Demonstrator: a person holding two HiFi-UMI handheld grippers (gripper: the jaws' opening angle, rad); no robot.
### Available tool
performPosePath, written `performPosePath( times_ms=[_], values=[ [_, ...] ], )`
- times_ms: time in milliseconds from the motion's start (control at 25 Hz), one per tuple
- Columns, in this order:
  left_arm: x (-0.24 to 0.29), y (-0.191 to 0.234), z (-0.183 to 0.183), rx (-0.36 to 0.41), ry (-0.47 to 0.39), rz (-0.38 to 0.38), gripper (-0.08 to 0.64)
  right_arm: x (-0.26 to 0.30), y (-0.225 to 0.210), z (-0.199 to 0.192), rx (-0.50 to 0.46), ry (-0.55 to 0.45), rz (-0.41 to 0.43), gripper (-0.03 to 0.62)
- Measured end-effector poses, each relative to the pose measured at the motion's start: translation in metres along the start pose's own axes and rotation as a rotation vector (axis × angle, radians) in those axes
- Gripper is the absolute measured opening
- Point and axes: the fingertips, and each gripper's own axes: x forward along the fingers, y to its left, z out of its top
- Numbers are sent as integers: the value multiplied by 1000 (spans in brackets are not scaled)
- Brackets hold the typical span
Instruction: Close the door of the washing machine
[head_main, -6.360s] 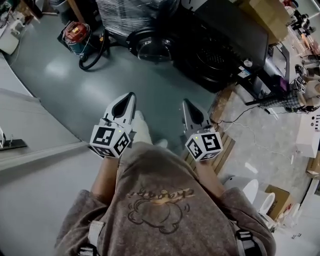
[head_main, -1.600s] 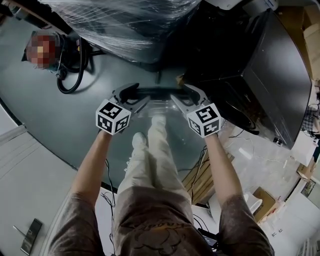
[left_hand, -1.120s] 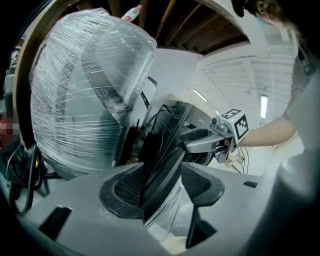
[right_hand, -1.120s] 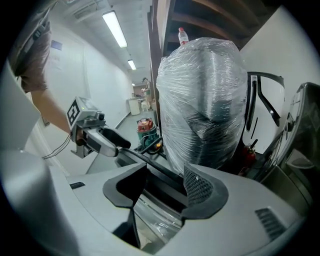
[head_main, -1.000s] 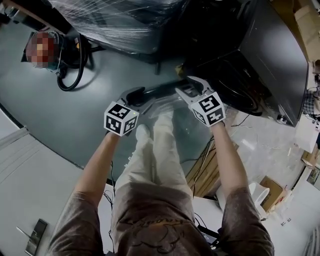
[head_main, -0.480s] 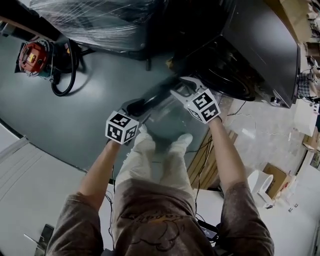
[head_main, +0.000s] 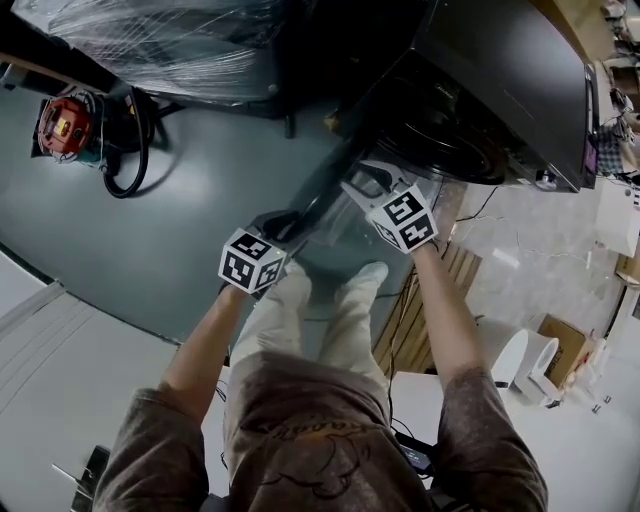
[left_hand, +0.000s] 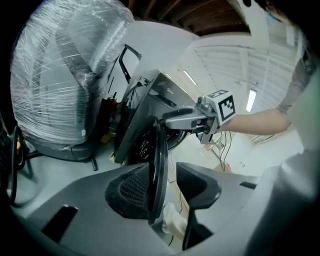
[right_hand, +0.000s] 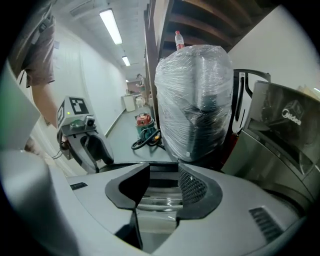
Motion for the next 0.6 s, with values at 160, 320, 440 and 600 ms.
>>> performPosePath(
  times_ms=[160,320,440,600],
  values=[
    [9,-17,-9,9,23,-16,161,-26,4,-11,32,-28,-32,170],
    [21,-33,-15,25,53,-32,161,-58,1,-29,78,-48,-74,170],
    [30,-46,-20,36,78,-47,161,-83,0,-46,140,-70,-110,170],
    [40,-59,-25,52,102,-50,158,-116,-3,-73,235,-98,-176,170]
  ],
)
